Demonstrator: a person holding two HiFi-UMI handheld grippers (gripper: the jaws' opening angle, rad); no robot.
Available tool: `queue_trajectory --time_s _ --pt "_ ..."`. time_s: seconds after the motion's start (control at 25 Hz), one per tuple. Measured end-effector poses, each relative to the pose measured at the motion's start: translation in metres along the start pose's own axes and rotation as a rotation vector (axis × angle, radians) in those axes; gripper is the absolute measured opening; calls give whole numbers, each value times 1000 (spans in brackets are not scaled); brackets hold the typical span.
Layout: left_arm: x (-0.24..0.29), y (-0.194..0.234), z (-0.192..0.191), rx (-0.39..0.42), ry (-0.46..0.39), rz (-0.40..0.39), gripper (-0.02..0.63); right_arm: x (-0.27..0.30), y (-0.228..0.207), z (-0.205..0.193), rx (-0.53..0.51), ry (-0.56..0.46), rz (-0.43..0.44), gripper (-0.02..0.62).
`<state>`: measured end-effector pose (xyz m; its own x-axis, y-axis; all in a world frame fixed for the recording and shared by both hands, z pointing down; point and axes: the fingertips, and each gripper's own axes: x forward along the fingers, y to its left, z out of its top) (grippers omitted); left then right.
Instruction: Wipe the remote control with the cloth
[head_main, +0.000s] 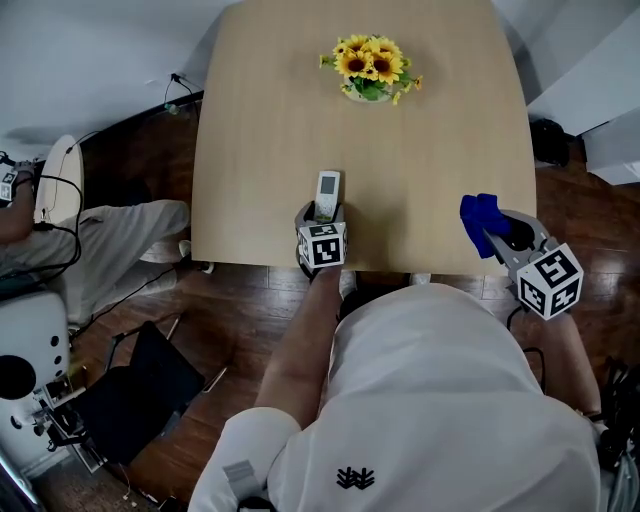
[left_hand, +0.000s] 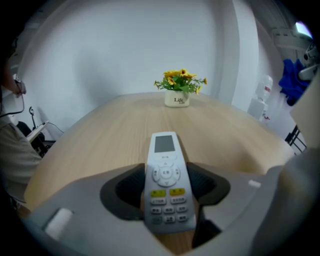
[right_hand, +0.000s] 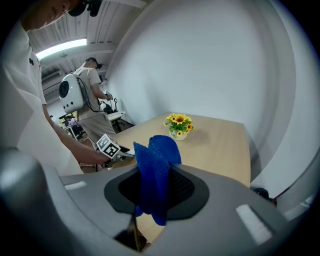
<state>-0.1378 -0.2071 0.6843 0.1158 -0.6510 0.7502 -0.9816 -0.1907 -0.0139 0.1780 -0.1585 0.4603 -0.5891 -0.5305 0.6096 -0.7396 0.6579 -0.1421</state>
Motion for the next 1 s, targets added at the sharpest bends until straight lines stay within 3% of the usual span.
queue_trajectory --time_s 0.4,0.72,1.0 --pt "-40 -2 5 93 -40 -12 298 1 -2 -3 29 -29 32 89" --pt "-137 -20 -10 12 -59 -33 305 7 -7 -31 68 -59 114 89" --pt "-213 -51 -14 59 -141 -63 295 5 5 -58 63 -76 137 89"
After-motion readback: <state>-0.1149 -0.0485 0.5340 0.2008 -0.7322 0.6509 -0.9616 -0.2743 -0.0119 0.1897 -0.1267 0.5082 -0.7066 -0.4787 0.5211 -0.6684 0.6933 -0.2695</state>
